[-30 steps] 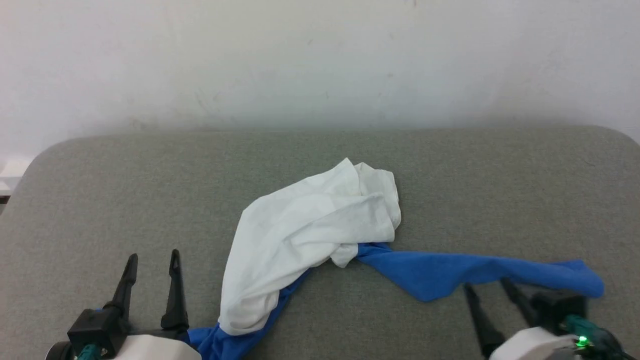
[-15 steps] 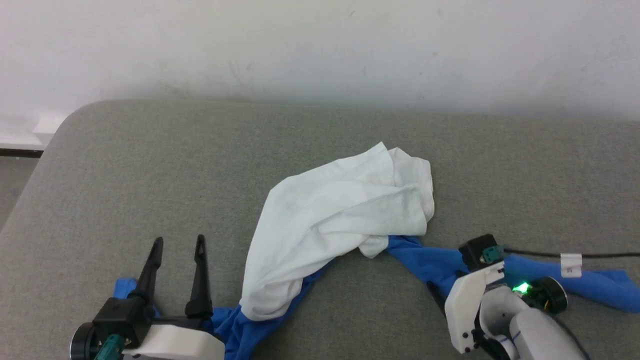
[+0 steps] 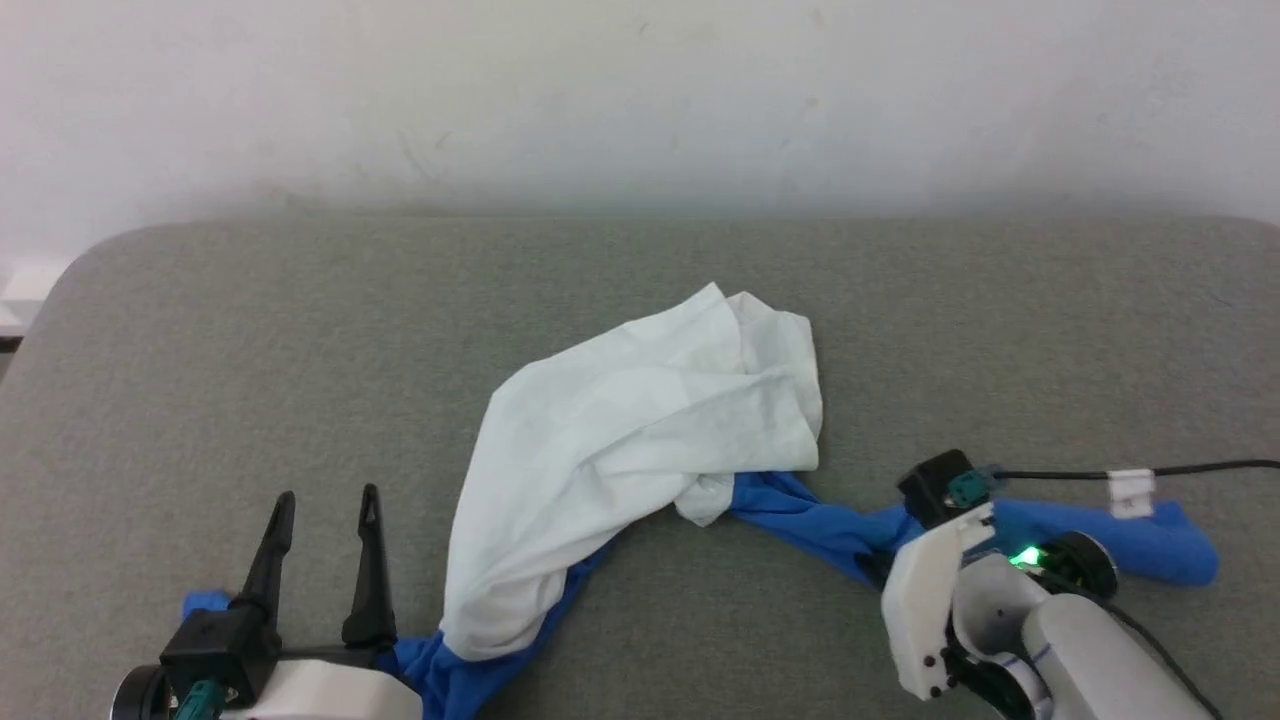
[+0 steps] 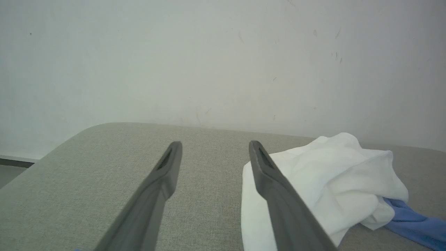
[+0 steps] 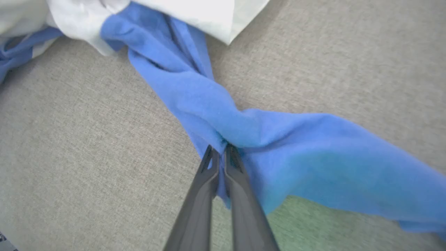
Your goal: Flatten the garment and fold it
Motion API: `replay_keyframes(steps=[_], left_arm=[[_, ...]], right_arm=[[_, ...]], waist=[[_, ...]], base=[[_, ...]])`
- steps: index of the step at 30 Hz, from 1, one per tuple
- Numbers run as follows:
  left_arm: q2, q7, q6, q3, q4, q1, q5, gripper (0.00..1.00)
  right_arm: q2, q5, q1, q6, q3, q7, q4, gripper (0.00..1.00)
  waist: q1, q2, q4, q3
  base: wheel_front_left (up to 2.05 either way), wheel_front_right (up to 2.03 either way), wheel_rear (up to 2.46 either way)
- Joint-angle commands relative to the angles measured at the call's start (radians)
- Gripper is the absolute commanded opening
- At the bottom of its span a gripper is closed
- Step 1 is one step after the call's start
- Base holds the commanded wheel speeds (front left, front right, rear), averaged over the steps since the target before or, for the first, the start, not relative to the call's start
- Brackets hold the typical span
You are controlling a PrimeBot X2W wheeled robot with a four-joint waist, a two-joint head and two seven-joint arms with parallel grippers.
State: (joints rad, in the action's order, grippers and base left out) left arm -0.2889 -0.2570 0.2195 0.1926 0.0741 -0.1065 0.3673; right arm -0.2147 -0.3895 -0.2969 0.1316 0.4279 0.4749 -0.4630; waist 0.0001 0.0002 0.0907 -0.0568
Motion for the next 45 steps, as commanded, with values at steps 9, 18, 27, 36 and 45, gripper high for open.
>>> replay_keyframes(steps=[9, 18, 27, 36, 45], left_arm=[[-0.011, -0.004, 0.000, -0.008, 0.008, -0.045, -0.002, 1.00], [-0.015, 0.009, 0.009, -0.005, 0.006, -0.064, 0.005, 1.00], [-0.019, 0.024, 0.019, 0.002, 0.018, -0.065, 0.003, 1.00], [-0.017, 0.032, 0.003, 0.025, 0.014, -0.003, 0.001, 1.00], [0.009, 0.017, -0.018, 0.044, -0.025, 0.063, 0.005, 1.00]], right_arm=[[-0.050, 0.079, 0.320, -0.001, -0.301, -0.025, 0.297, 0.00], [0.108, 0.139, 0.631, -0.001, -0.505, 0.008, 0.512, 1.00], [0.094, 0.213, 0.520, -0.001, -0.463, -0.074, 0.657, 1.00], [-0.228, 0.168, 0.167, -0.001, -0.109, 0.015, 0.442, 1.00], [-0.413, 0.039, -0.086, -0.001, 0.252, 0.034, 0.337, 1.00]], waist=[[-0.0001, -0.0002, -0.046, 0.048], [-0.0001, -0.0002, -0.037, 0.072], [-0.0001, -0.0002, -0.028, 0.067], [-0.0001, -0.0002, -0.001, -0.006], [-0.0001, -0.0002, 0.039, -0.070]], base=[[0.00, 0.00, 0.00], [0.00, 0.00, 0.00], [0.00, 0.00, 0.00], [0.00, 0.00, 0.00], [0.00, 0.00, 0.00]])
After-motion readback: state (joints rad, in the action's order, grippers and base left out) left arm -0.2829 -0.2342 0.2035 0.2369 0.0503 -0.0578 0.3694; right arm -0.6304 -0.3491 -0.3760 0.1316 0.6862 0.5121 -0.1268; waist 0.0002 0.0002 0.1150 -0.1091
